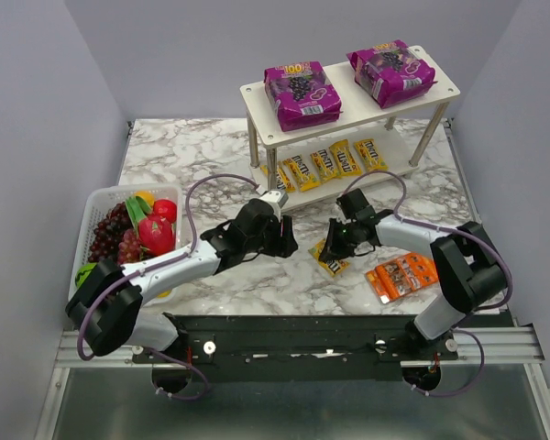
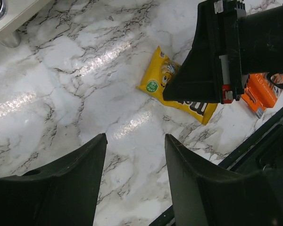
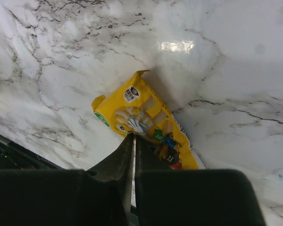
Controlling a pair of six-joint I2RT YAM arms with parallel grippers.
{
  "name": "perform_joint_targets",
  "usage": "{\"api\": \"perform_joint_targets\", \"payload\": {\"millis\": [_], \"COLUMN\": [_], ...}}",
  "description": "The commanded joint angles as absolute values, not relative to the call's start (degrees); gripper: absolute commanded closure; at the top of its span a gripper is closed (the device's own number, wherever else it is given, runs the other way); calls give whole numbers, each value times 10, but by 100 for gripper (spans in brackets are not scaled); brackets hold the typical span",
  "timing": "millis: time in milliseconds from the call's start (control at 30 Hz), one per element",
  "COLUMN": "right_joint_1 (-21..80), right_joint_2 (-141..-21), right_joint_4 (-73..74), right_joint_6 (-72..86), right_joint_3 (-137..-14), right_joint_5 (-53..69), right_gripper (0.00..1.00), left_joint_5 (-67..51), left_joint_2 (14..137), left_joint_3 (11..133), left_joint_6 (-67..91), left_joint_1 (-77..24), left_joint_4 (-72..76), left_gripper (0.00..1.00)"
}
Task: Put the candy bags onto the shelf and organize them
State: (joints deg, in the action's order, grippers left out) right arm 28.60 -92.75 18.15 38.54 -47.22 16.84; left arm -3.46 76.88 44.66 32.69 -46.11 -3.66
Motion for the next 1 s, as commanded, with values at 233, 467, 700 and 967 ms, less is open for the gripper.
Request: {"api": "perform_joint_targets", "payload": {"millis": [233, 467, 700, 967], "right_joint_1": [316, 316, 316, 316], "right_joint_2": [-802, -712, -655, -689], "right_joint_4": [207, 228, 206, 186], "right_joint_6": [397, 481, 561, 588], "right_joint_3": [-440, -395, -302, -256], "right_joint_5": [84, 62, 61, 38], "right_gripper": [84, 71, 57, 73], "left_joint_5": [-82, -108, -126, -122], "left_joint_2": [817, 874, 948, 1037], "left_joint_3": [484, 524, 570, 616], "left_joint_6": [329, 331, 329, 315], "left_joint_1": [-460, -467, -486, -499], "left_joint_4": [-11, 25, 62, 65], "left_gripper": [39, 40, 41, 44]}}
